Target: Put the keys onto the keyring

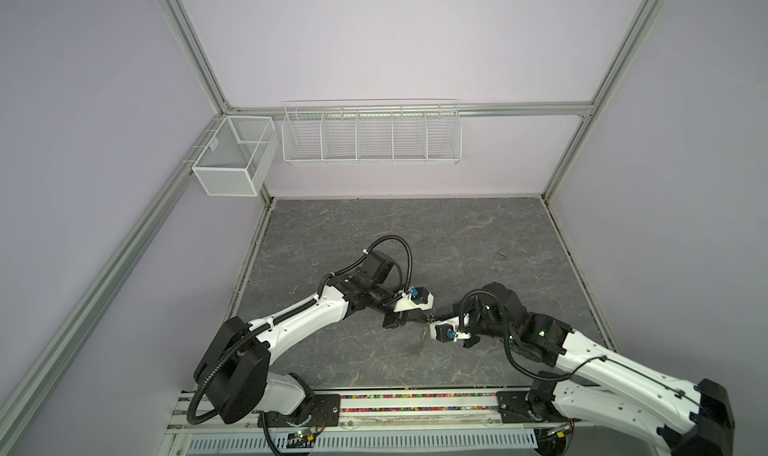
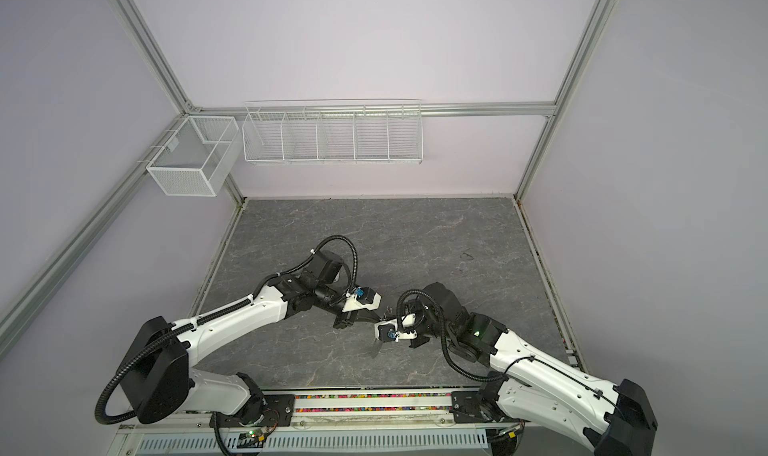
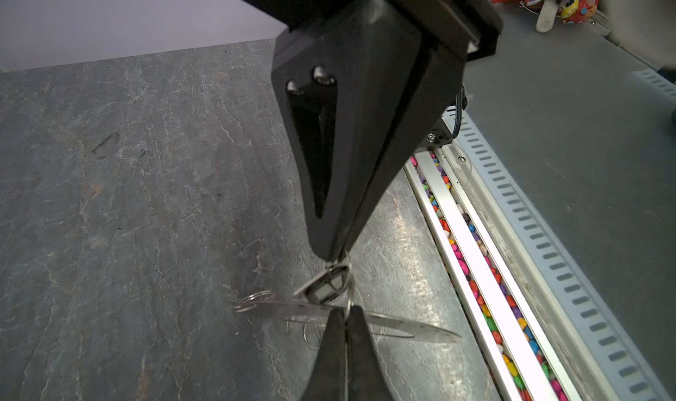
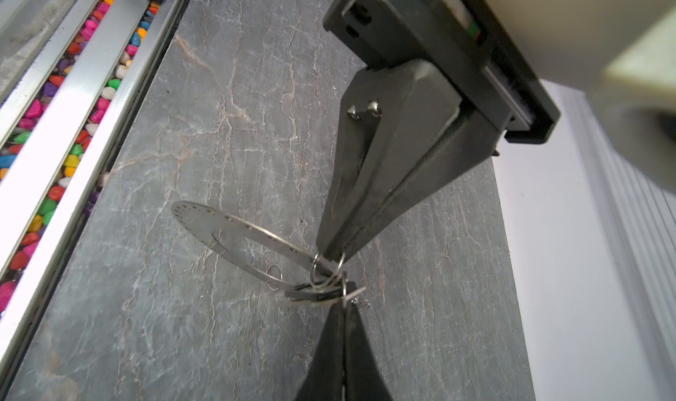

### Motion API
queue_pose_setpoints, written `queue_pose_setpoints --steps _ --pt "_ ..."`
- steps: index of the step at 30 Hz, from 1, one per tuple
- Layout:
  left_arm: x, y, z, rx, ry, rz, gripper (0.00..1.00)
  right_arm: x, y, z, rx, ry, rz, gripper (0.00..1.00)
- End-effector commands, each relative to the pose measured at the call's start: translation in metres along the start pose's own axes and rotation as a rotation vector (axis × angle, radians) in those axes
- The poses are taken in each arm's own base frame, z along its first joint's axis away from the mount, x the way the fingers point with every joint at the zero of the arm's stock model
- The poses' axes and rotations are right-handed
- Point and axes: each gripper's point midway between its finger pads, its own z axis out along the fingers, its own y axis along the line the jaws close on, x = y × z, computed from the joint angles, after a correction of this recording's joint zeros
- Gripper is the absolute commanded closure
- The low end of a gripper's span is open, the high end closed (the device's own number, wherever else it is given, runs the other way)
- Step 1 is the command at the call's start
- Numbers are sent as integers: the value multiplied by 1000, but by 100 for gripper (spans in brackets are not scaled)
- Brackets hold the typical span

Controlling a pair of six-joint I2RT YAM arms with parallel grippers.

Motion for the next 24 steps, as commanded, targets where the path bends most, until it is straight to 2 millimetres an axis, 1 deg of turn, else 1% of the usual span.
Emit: queue_pose_setpoints --steps 1,8,16,21,24 --pt "-13 -1 -2 20 -28 44 100 -6 0 0 -1 -21 -12 93" --pt "-14 0 -2 16 -28 47 100 -9 1 -1 -11 -38 -27 93" --pt "-15 4 -2 -3 -28 61 100 -11 10 -2 -50 -52 -39 93" --pt "-16 5 -3 -12 -30 68 100 -9 15 -4 -65 -49 -47 93" --pt "-16 5 -3 -16 -27 70 100 -9 14 -6 -56 -47 -46 93"
